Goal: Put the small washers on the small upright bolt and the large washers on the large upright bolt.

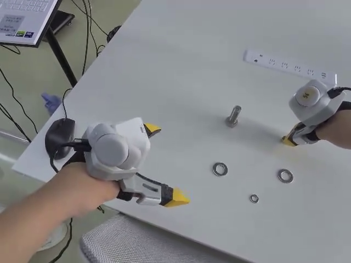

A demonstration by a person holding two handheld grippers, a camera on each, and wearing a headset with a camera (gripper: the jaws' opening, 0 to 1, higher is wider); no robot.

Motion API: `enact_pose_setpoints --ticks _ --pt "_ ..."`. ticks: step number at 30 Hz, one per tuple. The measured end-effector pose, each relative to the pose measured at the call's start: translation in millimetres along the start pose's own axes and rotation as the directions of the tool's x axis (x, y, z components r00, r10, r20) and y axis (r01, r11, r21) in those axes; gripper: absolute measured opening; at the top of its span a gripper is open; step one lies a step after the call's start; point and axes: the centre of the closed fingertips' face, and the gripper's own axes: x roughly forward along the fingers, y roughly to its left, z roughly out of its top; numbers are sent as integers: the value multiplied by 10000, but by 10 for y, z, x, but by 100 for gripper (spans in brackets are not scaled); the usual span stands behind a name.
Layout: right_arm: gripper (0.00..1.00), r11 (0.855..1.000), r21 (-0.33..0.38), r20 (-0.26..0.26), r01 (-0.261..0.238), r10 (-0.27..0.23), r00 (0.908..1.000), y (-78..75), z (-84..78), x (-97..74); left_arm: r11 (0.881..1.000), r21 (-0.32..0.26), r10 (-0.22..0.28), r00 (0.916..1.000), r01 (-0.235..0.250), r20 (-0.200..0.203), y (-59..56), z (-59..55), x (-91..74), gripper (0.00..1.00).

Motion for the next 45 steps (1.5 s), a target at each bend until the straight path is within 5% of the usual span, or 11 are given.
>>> enact_pose_setpoints --ticks 13,26,33,45 --pt "31 10000 -18 161 -56 56 9999 -11 19 -74 9998 2 -176 9998 176 -46 -26 17 58 100" --pt "33 10000 -1 599 92 -92 9982 51 67 -449 9994 122 -321 9994 323 -164 -92 -3 67 100" --pt "33 9987 -439 756 262 -228 9969 195 112 -631 9987 233 -454 9982 464 -395 -122 -22 -12 97" --pt "33 9952 -906 981 368 -278 9948 604 110 -737 9997 149 -183 9997 185 -133 -97 47 -77 95"
